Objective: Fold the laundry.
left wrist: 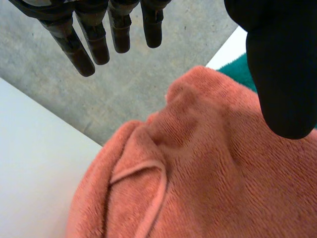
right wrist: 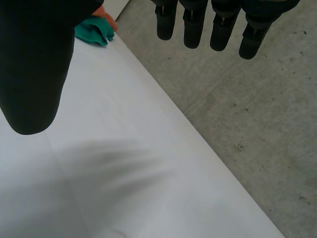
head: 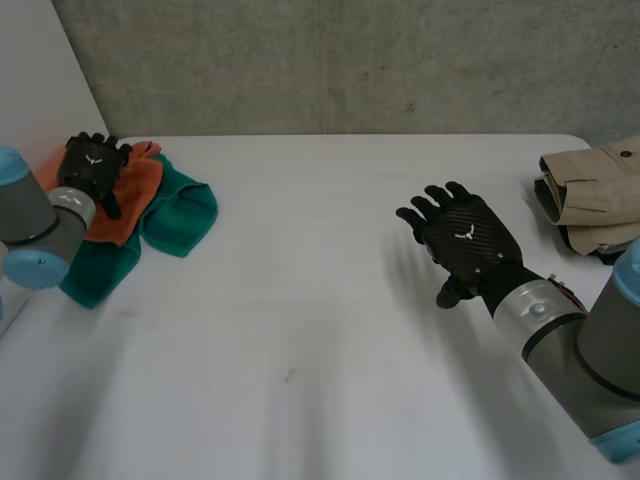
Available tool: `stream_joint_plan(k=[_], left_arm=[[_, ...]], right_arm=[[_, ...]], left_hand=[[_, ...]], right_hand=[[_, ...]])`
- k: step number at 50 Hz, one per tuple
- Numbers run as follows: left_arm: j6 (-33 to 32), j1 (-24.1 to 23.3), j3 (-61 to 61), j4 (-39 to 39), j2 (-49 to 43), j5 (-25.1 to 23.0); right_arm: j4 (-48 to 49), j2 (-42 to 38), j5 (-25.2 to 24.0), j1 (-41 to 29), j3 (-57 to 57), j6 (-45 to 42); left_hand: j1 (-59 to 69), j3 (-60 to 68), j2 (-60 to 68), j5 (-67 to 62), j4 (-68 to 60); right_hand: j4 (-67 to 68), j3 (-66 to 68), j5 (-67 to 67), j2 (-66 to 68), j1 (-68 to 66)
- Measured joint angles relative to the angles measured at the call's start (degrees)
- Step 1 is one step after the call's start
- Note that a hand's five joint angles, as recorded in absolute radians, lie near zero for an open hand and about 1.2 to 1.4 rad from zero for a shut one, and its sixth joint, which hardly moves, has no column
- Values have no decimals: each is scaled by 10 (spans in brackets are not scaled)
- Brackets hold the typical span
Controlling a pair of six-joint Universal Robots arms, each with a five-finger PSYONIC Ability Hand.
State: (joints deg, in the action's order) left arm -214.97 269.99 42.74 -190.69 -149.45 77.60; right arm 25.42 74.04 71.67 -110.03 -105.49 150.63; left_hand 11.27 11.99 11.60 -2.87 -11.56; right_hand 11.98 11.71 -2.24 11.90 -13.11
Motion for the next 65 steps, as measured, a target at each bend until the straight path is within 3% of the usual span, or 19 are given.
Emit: stream_joint_plan(k=[17,37,39,45,47,53,60,65], left_arm=[[-114,48,-158,115,-88,-5],[-136,72,-175,73,-138,-36],[-135,72,-177,72,-142,-39],[-131,67,-168,62,-138,-44],[-130,63,-155,51,-127,-35],[-101,38,-69,-37,-46,16],[-20,-11,38,-120,88,13],[62,-59,86,-114,180,12]], right_arm=[[-26,-1,21,-15,11,31],[-24,-7,23,-14,11,23],[-24,-7,24,-14,11,22],[-25,-9,24,-14,11,19],[-25,-9,24,-15,11,17],[-26,-10,24,-15,11,13],[-27,-6,25,-11,13,13],[-30,-1,31,-1,20,16]], left_hand=[[0,0,0,0,0],[1,1,1,0,-1],[77,63,67,-54,-63],[426,489,508,-482,-508],[469,548,558,-529,-562],[485,555,562,-530,-570],[499,557,567,-530,-570],[499,557,567,-530,-570]], right_hand=[[0,0,0,0,0],[0,0,0,0,0],[0,0,0,0,0],[0,0,0,0,0],[0,0,0,0,0],[0,0,0,0,0],[0,0,0,0,0],[0,0,0,0,0]])
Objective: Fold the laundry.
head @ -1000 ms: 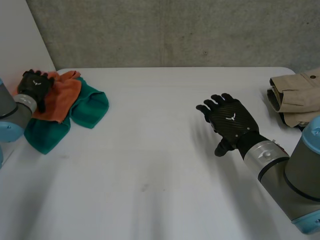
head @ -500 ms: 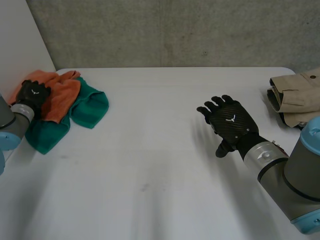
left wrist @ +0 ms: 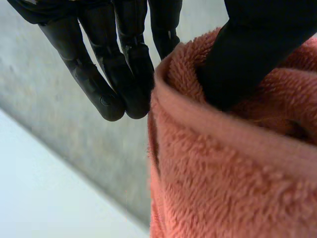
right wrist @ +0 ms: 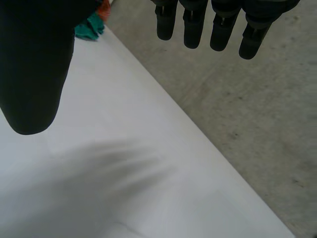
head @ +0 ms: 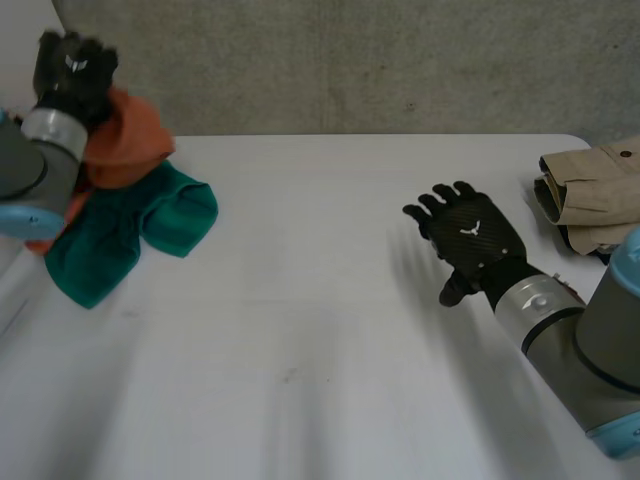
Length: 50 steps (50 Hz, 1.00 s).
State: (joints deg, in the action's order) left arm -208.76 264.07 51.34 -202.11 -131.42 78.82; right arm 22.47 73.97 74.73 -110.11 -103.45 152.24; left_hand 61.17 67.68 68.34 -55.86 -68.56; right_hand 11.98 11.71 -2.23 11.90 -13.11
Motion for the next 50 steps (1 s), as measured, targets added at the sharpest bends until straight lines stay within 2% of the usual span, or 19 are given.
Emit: stream_joint_plan(k=[5,9,12,17,22,24,26,27,29,32,36,40,42,46,47,50], left_arm=[[117,-73,44,40,98,10],[185,-129,73,69,142,14],[238,-192,103,91,165,16],[261,-288,134,102,134,24],[222,-364,128,108,35,49],[208,-381,120,115,4,61],[190,-403,107,133,-38,78],[188,-408,104,141,-46,83],[187,-420,97,161,-55,93],[196,-425,97,180,-37,101],[210,-414,113,192,11,105],[220,-372,157,196,89,101],[218,-334,189,194,126,88],[210,-297,214,192,146,67],[201,-271,223,192,148,46],[183,-234,225,193,137,11]], right_arm=[[-12,10,10,22,16,9],[-30,18,13,44,31,24],[-57,26,15,71,52,45],[-108,30,25,110,88,80],[-164,24,39,136,123,97],[-182,21,43,141,132,99],[-206,15,48,144,144,98],[-213,13,50,145,147,97],[-231,10,56,144,154,94],[-247,9,63,140,159,92],[-264,13,76,129,162,94],[-305,28,107,97,164,110],[-348,38,135,61,167,131],[-387,43,156,25,168,155],[-412,43,168,-2,166,173],[-436,36,179,-42,160,201]], left_hand=[[0,0,0,0,0],[0,0,0,0,0],[0,0,0,0,0],[0,0,0,0,0],[0,0,0,0,0],[-10,-31,-34,21,35],[-219,-251,-259,235,261],[-251,-279,-299,264,291],[-400,-431,-446,420,445],[-487,-545,-554,528,559],[-492,-556,-565,529,570],[-491,-556,-566,529,570],[-491,-556,-566,529,570],[-491,-556,-566,529,570],[-491,-556,-566,529,570],[-492,-556,-566,529,570]], right_hand=[[0,0,0,0,0],[0,0,0,0,0],[0,0,0,0,0],[0,0,0,0,0],[0,0,0,0,0],[0,0,0,0,0],[0,0,0,0,0],[0,0,0,0,0],[0,0,0,0,0],[0,0,0,0,0],[0,0,0,0,0],[0,0,0,0,0],[0,0,0,0,0],[0,0,0,0,0],[0,0,0,0,0],[0,0,0,0,0]])
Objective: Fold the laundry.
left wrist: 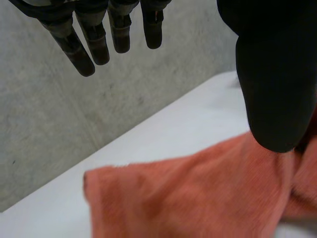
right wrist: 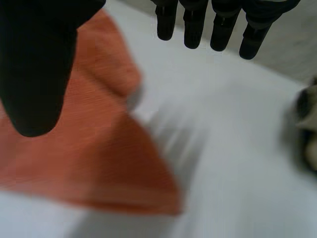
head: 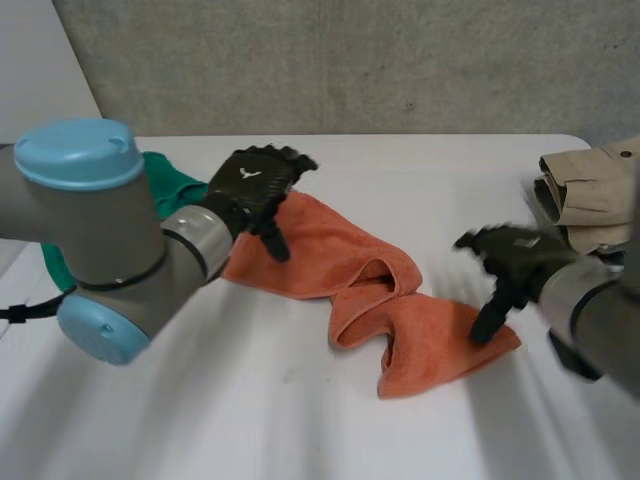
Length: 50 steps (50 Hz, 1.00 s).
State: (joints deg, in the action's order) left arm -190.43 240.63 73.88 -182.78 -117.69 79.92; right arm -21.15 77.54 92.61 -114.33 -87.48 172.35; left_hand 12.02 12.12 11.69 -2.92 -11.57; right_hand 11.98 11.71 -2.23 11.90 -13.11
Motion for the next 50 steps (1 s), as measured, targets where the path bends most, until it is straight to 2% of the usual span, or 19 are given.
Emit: stream_joint_plan(k=[4,8,10,12,13,16,18,23,27,31,36,38,40,41,42,43,44,46,50], left_arm=[[-29,45,-13,9,-39,-43],[-42,63,-29,16,-72,-57],[-45,64,-37,19,-86,-57],[-46,62,-42,21,-96,-54],[-46,59,-44,21,-101,-50],[-46,51,-47,21,-110,-41],[-45,43,-48,20,-117,-31],[-43,26,-57,14,-133,-12],[-40,10,-72,8,-148,-3],[-37,-12,-98,7,-170,2],[-29,-39,-130,8,-198,13],[-22,-50,-141,11,-208,18],[-11,-60,-150,16,-214,26],[-8,-62,-151,19,-215,29],[-5,-63,-152,20,-214,31],[5,-65,-153,28,-207,46],[10,-63,-151,33,-200,56],[14,-61,-147,37,-188,68],[25,-39,-103,42,-105,109]], right_arm=[[2,-33,18,-53,-12,39],[39,-74,44,-78,-16,60],[67,-97,61,-83,-14,63],[89,-112,73,-84,-11,62],[105,-121,80,-84,-8,59],[135,-130,90,-83,-3,49],[155,-124,89,-82,1,38],[176,-72,64,-81,6,14],[173,3,19,-82,18,-5],[136,77,-26,-89,42,-11],[79,128,-55,-94,76,7],[59,141,-60,-92,87,16],[44,151,-61,-85,95,24],[41,152,-61,-81,97,25],[40,153,-61,-79,98,26],[35,154,-61,-61,100,25],[33,152,-60,-50,100,23],[33,149,-60,-34,99,19],[35,123,-60,34,93,-2]], left_hand=[[0,0,0,0,0],[0,0,0,0,0],[0,0,0,0,0],[0,0,0,0,0],[0,0,0,0,0],[0,0,0,0,0],[0,0,0,0,0],[0,0,0,0,0],[0,0,0,0,0],[0,0,0,0,0],[1,0,1,0,0],[72,60,71,-57,-65],[335,281,299,-278,-289],[396,332,337,-328,-340],[396,332,337,-328,-340],[522,459,466,-453,-468],[556,541,550,-529,-552],[556,545,556,-532,-557],[556,558,566,-533,-568]], right_hand=[[0,0,0,0,0],[6,7,-6,6,-5],[79,83,-80,82,-69],[187,203,-190,204,-192],[314,320,-316,338,-325],[516,518,-513,527,-502],[553,552,-540,553,-508],[561,560,-542,554,-508],[561,560,-542,554,-508],[562,560,-542,554,-508],[564,562,-542,554,-508],[564,563,-542,554,-508],[564,564,-542,554,-508],[564,564,-542,554,-508],[564,564,-542,554,-508],[564,564,-542,554,-508],[564,564,-542,554,-508],[564,564,-542,554,-508],[564,564,-542,554,-508]])
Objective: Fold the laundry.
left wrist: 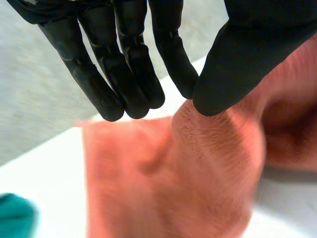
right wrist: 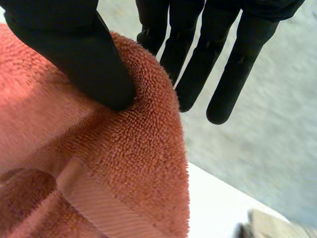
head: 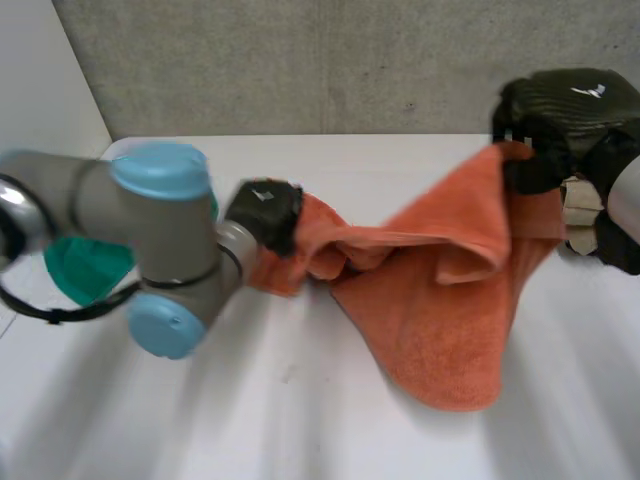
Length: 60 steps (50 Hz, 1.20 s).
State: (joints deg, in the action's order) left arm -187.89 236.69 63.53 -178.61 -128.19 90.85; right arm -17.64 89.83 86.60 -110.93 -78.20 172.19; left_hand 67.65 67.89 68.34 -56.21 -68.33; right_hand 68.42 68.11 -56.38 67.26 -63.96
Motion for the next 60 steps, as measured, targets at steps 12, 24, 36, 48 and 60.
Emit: stream_joint_plan(k=[12,24,36,48,60], left_arm=[[-22,38,170,-36,233,-94],[-109,7,80,-46,7,6],[-71,35,116,-72,84,-39],[-86,139,279,-102,203,-113],[-91,170,326,-105,181,-169]], right_arm=[[55,-159,-44,98,-11,-88],[218,-345,-64,78,7,-212],[218,-231,18,63,-31,-165],[58,-60,-72,83,-187,-357],[185,-63,-120,110,-353,-439]], left_hand=[[0,0,0,0,0],[-58,-59,-74,47,64],[-505,-519,-525,510,524],[-523,-528,-539,519,538],[-523,-528,-539,519,538]], right_hand=[[0,0,0,0,0],[-465,-463,452,-462,428],[-565,-564,542,-556,511],[-553,-551,530,-543,508],[-514,-508,486,-501,477]])
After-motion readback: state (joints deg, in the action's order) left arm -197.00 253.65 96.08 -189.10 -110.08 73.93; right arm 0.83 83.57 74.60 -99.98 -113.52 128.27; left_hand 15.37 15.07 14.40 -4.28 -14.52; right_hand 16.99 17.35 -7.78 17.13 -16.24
